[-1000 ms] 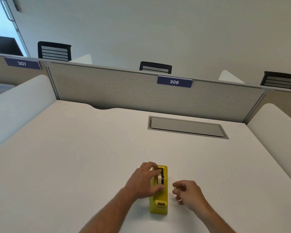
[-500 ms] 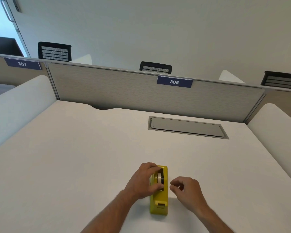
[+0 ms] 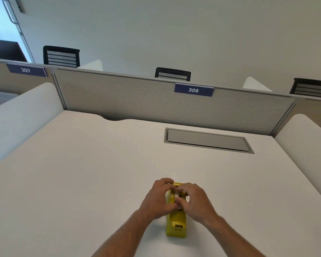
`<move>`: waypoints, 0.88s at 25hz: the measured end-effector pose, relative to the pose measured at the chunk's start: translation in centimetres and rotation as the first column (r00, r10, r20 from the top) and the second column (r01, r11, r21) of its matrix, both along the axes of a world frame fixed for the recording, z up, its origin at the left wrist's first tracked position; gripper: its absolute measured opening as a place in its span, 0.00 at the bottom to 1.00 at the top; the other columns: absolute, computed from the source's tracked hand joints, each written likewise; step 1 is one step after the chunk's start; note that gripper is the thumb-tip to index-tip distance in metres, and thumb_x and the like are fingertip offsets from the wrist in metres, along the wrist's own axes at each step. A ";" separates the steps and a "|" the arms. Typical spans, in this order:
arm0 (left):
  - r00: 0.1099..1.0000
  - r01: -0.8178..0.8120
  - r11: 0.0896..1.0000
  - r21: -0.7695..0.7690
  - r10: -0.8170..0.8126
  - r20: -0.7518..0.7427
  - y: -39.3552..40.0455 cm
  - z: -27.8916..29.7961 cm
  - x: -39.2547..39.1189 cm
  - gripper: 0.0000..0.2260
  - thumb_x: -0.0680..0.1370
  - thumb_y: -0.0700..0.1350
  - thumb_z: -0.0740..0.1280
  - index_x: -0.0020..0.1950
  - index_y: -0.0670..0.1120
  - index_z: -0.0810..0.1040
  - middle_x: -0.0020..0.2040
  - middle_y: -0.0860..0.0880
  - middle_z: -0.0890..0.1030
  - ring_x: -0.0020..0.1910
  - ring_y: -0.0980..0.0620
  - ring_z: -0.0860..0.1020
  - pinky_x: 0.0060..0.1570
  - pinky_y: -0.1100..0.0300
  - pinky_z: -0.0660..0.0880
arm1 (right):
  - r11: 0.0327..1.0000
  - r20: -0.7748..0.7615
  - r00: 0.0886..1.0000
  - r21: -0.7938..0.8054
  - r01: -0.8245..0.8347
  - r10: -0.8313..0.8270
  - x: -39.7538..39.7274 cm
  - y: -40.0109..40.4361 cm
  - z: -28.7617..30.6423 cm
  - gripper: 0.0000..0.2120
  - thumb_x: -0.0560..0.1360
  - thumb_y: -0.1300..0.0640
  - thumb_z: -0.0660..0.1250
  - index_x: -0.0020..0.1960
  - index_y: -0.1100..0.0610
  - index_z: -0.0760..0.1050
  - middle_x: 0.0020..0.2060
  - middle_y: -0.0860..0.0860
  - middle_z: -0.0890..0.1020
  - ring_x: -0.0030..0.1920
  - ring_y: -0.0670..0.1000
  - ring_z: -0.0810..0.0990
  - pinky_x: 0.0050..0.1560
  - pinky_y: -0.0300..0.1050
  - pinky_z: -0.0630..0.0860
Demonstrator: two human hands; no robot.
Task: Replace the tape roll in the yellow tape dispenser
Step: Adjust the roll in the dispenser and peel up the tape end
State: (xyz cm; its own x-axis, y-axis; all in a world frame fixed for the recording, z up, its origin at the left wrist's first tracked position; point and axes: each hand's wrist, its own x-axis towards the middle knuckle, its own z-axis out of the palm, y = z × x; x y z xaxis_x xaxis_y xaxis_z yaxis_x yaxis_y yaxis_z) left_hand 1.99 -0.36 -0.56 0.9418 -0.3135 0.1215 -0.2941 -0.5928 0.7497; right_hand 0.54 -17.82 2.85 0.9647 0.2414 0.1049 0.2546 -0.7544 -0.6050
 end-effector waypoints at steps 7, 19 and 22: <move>0.997 -0.010 1.000 0.007 0.010 -0.080 -0.2 0.1 0.3 0.22 0.64 0.57 0.78 0.55 0.60 0.76 0.67 0.60 0.68 0.67 0.59 0.63 0.62 0.64 0.66 | 0.999 -0.027 1.000 -0.042 -0.018 0.016 0.2 -0.1 -0.1 0.09 0.71 0.52 0.71 0.51 0.46 0.79 0.49 0.41 0.79 0.51 0.44 0.73 0.52 0.40 0.73; 0.997 -0.020 0.998 0.065 0.025 -0.076 -0.2 0.7 0.3 0.23 0.64 0.60 0.78 0.57 0.59 0.79 0.68 0.60 0.70 0.67 0.60 0.64 0.63 0.62 0.68 | 0.999 -0.002 1.000 -0.042 -0.006 0.006 0.2 0.2 -0.1 0.05 0.69 0.56 0.74 0.44 0.48 0.82 0.45 0.43 0.81 0.49 0.45 0.75 0.51 0.41 0.74; 0.996 -0.018 0.997 0.073 0.025 -0.087 -0.3 0.8 0.4 0.24 0.64 0.60 0.79 0.58 0.59 0.79 0.67 0.60 0.69 0.67 0.60 0.64 0.63 0.61 0.70 | 1.000 0.023 1.000 -0.030 -0.007 0.008 0.0 0.0 -0.2 0.05 0.70 0.55 0.73 0.45 0.48 0.81 0.44 0.43 0.82 0.48 0.45 0.75 0.49 0.42 0.74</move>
State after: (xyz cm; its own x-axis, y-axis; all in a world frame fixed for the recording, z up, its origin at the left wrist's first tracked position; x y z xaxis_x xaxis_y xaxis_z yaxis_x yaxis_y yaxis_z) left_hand 2.37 -0.64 0.28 0.9544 -0.2980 0.0162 -0.2158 -0.6519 0.7269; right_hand 0.51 -17.81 2.63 0.9603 0.2520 0.1200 0.2741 -0.7699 -0.5763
